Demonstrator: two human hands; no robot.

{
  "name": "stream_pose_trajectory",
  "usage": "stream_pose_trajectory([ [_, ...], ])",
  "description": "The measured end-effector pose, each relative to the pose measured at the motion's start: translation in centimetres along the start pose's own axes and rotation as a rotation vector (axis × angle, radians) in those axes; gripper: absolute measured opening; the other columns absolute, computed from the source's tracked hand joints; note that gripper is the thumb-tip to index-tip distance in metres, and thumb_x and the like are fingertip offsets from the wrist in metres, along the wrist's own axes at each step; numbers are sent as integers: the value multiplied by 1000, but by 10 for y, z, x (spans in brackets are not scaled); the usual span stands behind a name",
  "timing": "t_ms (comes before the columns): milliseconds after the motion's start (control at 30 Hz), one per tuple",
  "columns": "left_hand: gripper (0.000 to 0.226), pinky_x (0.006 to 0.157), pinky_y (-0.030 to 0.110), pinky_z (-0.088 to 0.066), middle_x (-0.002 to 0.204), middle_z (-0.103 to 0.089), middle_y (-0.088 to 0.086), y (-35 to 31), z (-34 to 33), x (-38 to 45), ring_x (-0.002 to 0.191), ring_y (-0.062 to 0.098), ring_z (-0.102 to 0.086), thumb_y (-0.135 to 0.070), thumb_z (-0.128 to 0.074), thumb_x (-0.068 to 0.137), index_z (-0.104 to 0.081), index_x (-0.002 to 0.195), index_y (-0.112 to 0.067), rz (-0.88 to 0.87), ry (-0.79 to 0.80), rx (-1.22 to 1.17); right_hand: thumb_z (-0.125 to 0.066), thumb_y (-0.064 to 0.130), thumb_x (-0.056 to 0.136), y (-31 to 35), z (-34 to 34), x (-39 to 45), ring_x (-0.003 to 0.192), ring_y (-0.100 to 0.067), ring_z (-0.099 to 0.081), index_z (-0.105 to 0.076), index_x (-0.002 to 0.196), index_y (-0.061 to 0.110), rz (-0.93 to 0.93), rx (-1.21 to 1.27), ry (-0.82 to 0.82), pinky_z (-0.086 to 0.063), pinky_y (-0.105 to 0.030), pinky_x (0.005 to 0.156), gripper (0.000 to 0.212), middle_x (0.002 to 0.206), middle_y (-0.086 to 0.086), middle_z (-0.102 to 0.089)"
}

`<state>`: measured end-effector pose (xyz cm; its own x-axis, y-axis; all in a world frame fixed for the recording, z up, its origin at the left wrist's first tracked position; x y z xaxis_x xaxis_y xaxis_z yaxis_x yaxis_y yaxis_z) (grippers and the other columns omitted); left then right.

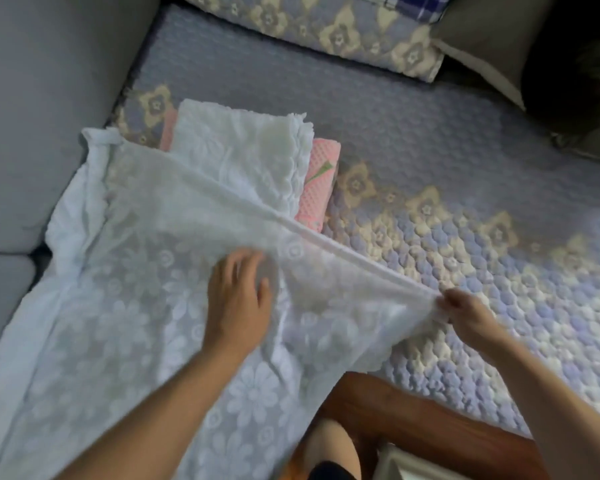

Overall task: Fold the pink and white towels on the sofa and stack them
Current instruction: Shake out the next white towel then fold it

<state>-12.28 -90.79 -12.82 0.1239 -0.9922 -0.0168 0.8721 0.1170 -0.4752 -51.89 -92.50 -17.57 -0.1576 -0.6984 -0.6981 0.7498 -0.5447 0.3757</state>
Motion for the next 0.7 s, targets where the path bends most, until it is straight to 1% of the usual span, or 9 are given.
stream_pose_trajectory([
  [67, 32, 100, 36, -43, 122, -59, 9, 0, -7, -76, 116, 29, -54, -14, -55, 91, -62, 122, -11, 208, 232, -112, -47, 17, 104, 9, 16, -15, 68, -27, -52, -58, 88, 10, -14, 108, -219, -39, -33, 58, 21, 80, -12, -59],
  [133, 27, 100, 29, -45, 123, -59, -2, -7, -5, -146, 118, 18, -55, -15, -56, 95, -63, 121, -20, 407, 445, -207, -48, 18, 104, 33, 28, -34, 74, -30, -55, -60, 95, 11, 44, 111, -288, -41, -33, 60, 16, 85, -13, -60],
  [233, 13, 87, 26, -51, 105, -63, -13, -37, 16, -214, 98, 4, -62, -24, -55, 96, -63, 101, -33, 564, 623, -315, -58, 20, 100, 73, 41, -65, 70, -28, -60, -67, 92, 10, 31, 435, -117, -50, -30, 54, 16, 83, -14, -64],
  [333, 11, 84, 22, -50, 98, -65, -13, -75, 33, -246, 90, 4, -62, -28, -51, 96, -63, 97, -28, 584, 791, -383, -60, 19, 99, 106, 47, -98, 72, -23, -66, -68, 103, 6, 14, 678, 181, -56, -31, 57, 16, 85, -12, -69],
  [433, 13, 89, 23, -50, 102, -64, -15, -102, 38, -258, 94, 3, -60, -31, -48, 96, -60, 97, -32, 527, 791, -426, -62, 13, 97, 118, 47, -116, 76, -20, -67, -69, 102, 6, -62, 656, 202, -62, -30, 65, 11, 85, -12, -68],
  [500, 13, 83, 22, -50, 102, -64, -16, -105, 40, -264, 93, 1, -60, -31, -46, 98, -59, 95, -34, 568, 737, -490, -63, 4, 95, 117, 49, -124, 65, -18, -56, -63, 87, 4, -125, 484, 62, -61, -28, 56, 8, 74, -11, -56],
  [567, 15, 79, 23, -51, 98, -65, -14, -97, 43, -279, 90, 4, -61, -30, -46, 99, -60, 93, -30, 640, 701, -526, -61, -2, 94, 107, 53, -127, 60, -17, -50, -53, 75, 6, -181, 399, -75, -57, -30, 48, 22, 73, -11, -49],
  [633, 18, 76, 24, -50, 96, -65, -12, -81, 51, -308, 87, 5, -60, -30, -44, 99, -61, 95, -28, 699, 667, -480, -58, -2, 94, 100, 57, -132, 62, -19, -54, -51, 77, 6, -214, 413, -112, -54, -32, 53, 20, 80, -11, -53],
  [700, 19, 72, 23, -46, 96, -64, -13, -67, 63, -349, 85, 4, -58, -30, -42, 100, -61, 97, -29, 766, 656, -405, -54, 0, 95, 92, 63, -140, 53, -20, -62, -55, 86, 5, -224, 351, -154, -55, -28, 43, 10, 82, -10, -56],
])
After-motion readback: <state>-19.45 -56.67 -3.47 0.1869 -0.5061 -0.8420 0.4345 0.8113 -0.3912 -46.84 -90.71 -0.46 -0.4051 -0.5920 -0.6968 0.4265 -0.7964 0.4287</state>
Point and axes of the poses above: each hand's wrist, its own x-axis towards the middle knuckle, its own z-axis out of the back of the hand, y = z × x, the point moved 5 cm from there along x, towards the middle knuckle
